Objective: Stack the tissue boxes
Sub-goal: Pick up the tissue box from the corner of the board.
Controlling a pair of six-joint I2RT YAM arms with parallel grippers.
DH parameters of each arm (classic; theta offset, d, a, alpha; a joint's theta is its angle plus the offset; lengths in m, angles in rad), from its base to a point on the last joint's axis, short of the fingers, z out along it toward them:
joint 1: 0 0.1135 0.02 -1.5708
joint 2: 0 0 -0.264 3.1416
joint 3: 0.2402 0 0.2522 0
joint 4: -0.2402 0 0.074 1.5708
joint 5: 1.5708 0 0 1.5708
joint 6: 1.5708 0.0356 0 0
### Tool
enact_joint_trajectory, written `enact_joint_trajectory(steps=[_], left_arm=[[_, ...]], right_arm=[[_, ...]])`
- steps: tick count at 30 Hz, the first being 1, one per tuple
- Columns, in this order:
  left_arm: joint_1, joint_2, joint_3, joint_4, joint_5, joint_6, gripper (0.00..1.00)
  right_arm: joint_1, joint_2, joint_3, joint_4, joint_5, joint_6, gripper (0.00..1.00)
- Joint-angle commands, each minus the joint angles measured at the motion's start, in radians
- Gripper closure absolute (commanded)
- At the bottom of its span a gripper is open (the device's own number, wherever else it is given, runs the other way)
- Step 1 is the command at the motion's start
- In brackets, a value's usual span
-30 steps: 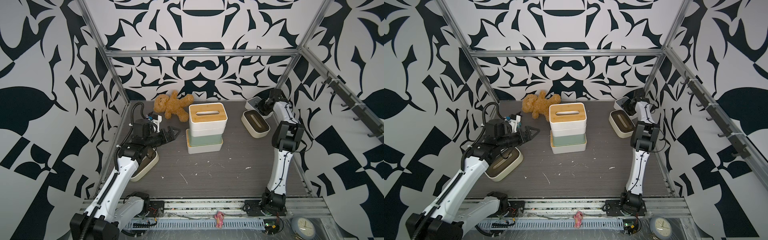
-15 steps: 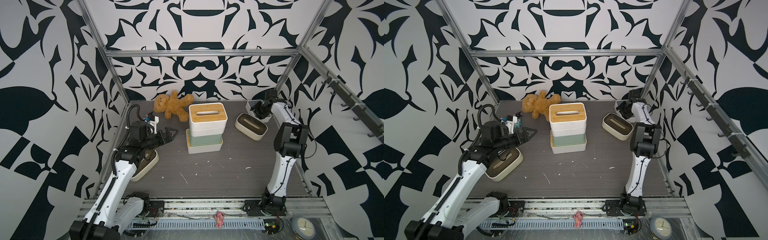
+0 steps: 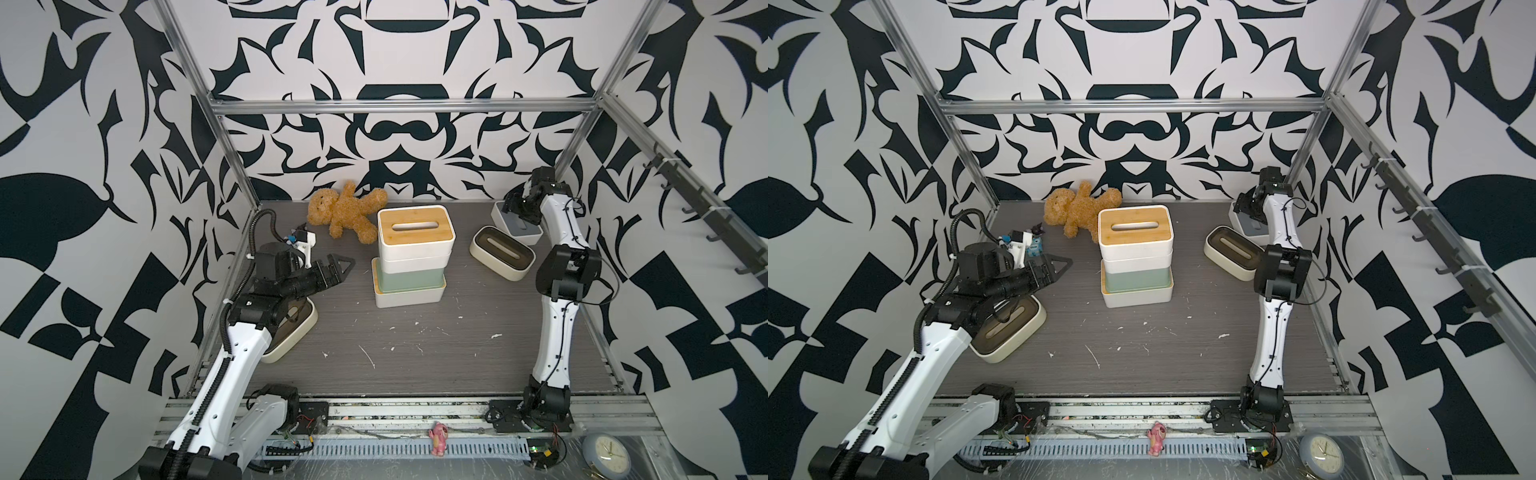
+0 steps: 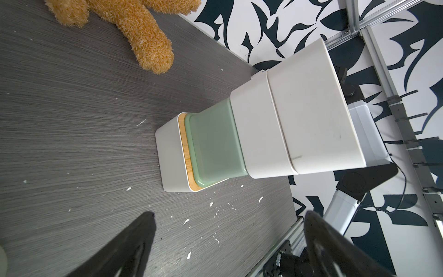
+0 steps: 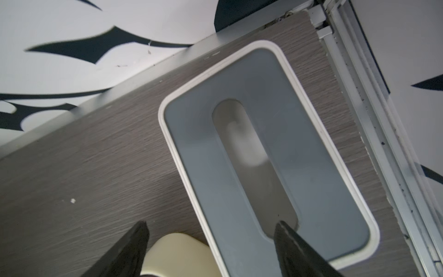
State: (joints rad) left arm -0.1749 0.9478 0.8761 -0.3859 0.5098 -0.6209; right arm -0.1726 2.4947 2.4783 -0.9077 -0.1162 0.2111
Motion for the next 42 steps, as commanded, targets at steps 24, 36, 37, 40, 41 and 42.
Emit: enact_joint_trajectory(steps=[24,36,37,40,41,42], left_arm=[[0.006,0.004,0.018,-0.001,0.018,-0.010,0.01],[0.006,-0.007,0.010,-0.006,0.013,-0.017,0.01],[0.006,-0.009,0.009,-0.007,0.012,-0.017,0.01],[0.006,-0.012,0.010,-0.008,0.007,-0.017,0.01],[0.007,-0.012,0.014,-0.009,0.007,-0.017,0.01],[0.007,-0.012,0.018,-0.013,0.007,-0.015,0.01]], right_arm=[[0.068,0.021,-0.048,-0.031,0.032,-0.129,0.43],[0.105,-0.018,-0.126,-0.007,0.079,-0.081,0.55],[0.104,-0.022,-0.131,0.003,0.079,-0.077,0.57],[0.105,-0.029,-0.138,0.023,0.075,-0.075,0.63],[0.104,-0.030,-0.141,0.029,0.074,-0.075,0.66],[0.104,-0.030,-0.142,0.036,0.072,-0.075,0.68]])
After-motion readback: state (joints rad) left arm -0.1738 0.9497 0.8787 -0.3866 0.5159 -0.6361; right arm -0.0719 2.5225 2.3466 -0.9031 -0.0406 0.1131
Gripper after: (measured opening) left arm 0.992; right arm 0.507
